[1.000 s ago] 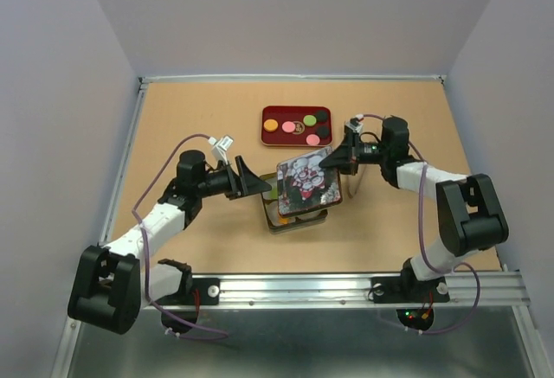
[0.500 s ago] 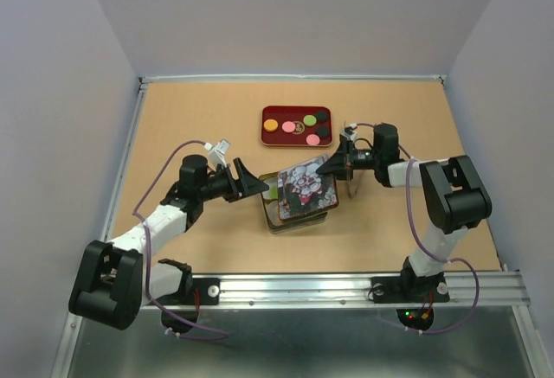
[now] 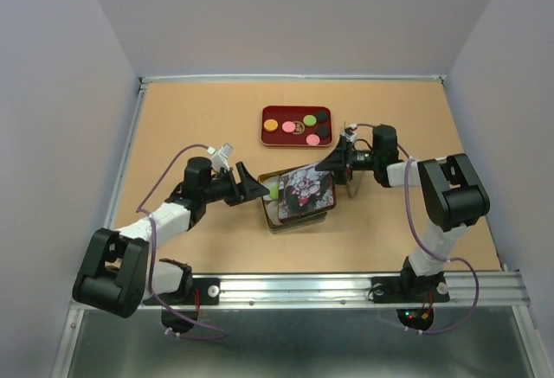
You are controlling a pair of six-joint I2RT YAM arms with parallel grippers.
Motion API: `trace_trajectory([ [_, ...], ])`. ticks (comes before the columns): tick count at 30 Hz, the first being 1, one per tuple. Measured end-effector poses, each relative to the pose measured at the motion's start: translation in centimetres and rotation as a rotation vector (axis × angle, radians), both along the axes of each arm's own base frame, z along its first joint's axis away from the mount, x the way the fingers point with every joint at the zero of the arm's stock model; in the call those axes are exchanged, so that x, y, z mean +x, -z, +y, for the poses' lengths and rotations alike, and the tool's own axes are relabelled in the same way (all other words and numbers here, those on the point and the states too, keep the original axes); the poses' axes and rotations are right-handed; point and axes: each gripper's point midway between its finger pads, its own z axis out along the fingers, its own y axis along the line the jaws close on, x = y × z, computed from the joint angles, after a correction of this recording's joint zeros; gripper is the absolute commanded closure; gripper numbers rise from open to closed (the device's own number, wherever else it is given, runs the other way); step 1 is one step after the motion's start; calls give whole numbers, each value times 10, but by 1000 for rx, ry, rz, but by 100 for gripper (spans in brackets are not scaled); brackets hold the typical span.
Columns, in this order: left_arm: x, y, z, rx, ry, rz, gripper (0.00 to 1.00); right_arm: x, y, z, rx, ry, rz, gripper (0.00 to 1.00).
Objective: Pack the cookies
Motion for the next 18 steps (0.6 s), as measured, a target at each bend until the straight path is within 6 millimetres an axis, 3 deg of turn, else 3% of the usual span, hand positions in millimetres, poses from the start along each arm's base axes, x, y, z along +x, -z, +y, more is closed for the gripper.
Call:
trace_trajectory([
  [9,-2,11,-1,12,8,15,20,1,8,0,-16,6,-1,37],
  [14,-1,10,-2,10,8,7,21,-6,35,-5,-107,16,32,37],
  [18,-2,10,-3,10,13,6,21,-15,42,-7,-135,-1,39,37],
])
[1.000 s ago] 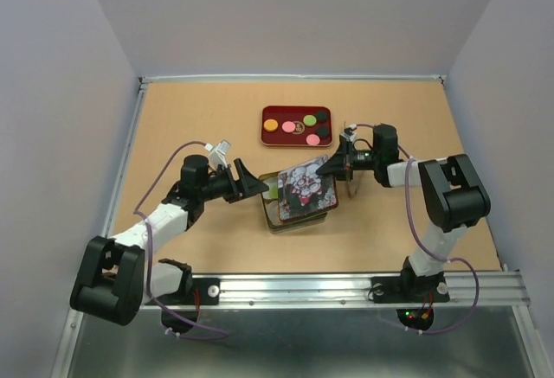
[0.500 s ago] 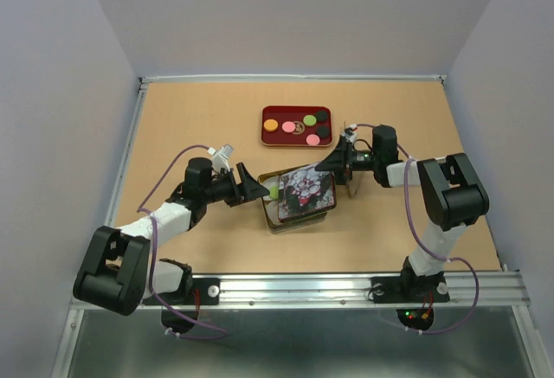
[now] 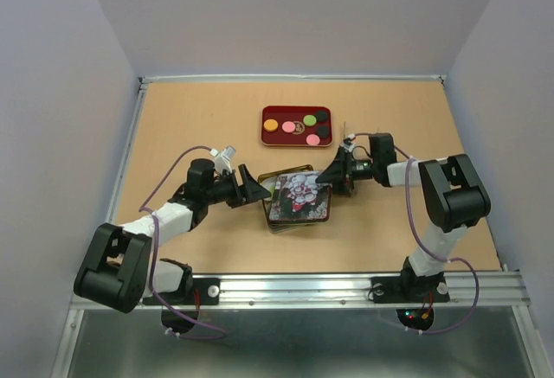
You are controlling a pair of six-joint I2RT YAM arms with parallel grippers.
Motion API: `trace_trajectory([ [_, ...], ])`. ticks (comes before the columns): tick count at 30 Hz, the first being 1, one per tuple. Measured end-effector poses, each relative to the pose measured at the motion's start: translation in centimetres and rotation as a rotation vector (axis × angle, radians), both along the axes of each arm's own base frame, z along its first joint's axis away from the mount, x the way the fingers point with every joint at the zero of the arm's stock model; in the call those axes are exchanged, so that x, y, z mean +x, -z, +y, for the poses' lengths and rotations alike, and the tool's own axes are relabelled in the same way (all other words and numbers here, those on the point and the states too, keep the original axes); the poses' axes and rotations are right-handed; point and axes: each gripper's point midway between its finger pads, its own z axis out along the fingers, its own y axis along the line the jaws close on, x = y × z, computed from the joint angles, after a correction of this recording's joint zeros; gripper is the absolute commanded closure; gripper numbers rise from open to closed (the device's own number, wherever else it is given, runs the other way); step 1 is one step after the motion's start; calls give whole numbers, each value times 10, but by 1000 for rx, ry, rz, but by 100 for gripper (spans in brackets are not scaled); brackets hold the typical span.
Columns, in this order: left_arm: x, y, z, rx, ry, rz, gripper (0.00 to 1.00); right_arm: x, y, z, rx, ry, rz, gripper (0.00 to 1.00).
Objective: Pack the cookies
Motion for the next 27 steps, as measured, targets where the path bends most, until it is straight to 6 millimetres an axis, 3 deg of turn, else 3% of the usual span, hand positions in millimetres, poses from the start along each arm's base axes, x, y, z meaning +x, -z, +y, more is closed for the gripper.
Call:
trace_trajectory([
  [20,-4,10,-5,18,12,24,21,-22,6,-11,-108,13,-17,41],
  [24,-5,11,-6,21,16,28,22,-22,22,-19,-208,53,-2,55],
  [27,-6,12,-7,24,19,30,22,-25,30,-22,-245,54,14,56],
])
